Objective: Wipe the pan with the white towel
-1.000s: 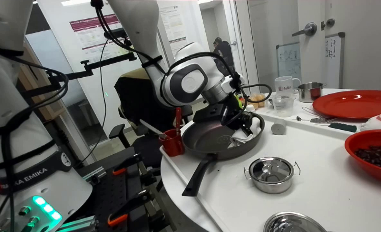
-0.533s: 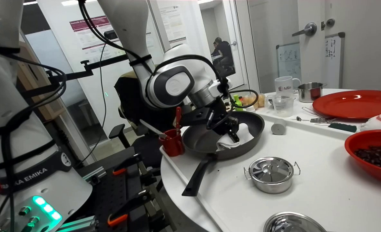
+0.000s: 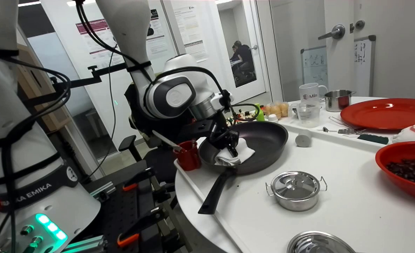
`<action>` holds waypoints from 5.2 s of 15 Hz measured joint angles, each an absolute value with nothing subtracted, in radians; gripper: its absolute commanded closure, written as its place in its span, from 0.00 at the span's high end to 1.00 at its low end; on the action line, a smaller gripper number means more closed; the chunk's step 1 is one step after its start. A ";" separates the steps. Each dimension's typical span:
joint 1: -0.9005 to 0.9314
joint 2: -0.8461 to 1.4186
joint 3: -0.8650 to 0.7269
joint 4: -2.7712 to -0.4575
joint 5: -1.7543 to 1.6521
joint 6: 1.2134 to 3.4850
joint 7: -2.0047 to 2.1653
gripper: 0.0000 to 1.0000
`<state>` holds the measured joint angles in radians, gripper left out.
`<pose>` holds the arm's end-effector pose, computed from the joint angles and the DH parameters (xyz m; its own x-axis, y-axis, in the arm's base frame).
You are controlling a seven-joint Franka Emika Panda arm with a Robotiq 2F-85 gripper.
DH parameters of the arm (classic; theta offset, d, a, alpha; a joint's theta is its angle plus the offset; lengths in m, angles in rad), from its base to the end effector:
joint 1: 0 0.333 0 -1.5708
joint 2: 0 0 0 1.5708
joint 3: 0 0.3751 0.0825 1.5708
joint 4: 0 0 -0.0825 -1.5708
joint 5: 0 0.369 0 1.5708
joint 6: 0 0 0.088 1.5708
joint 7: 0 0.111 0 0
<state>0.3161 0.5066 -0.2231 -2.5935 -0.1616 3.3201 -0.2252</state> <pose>0.4590 0.0551 0.1705 0.8466 0.5014 0.1787 0.4782 -0.8639 0.1582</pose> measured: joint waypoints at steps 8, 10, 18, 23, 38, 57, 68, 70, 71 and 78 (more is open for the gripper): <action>0.353 0.497 -0.176 -2.593 -0.161 3.292 -0.239 0.08; 0.356 0.497 -0.180 -2.582 -0.160 3.273 -0.237 0.08; 0.311 0.541 -0.256 -2.471 -0.158 3.223 -0.200 0.08; 0.270 0.576 -0.270 -2.415 -0.157 3.213 -0.168 0.08; 0.341 0.645 -0.232 -2.260 -0.147 3.164 -0.058 0.08; 0.438 0.589 -0.157 -2.368 -0.201 3.182 -0.123 0.08; 0.381 0.476 -0.184 -2.592 -0.212 3.217 -0.175 0.08; 0.372 0.471 -0.213 -2.603 -0.212 3.218 -0.177 0.08; 0.369 0.470 -0.229 -2.605 -0.212 3.218 -0.177 0.08; 0.362 0.470 -0.305 -2.598 -0.207 3.223 -0.176 0.08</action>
<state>0.3615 0.4705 -0.3054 -2.5980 -0.2070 3.2230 -0.1760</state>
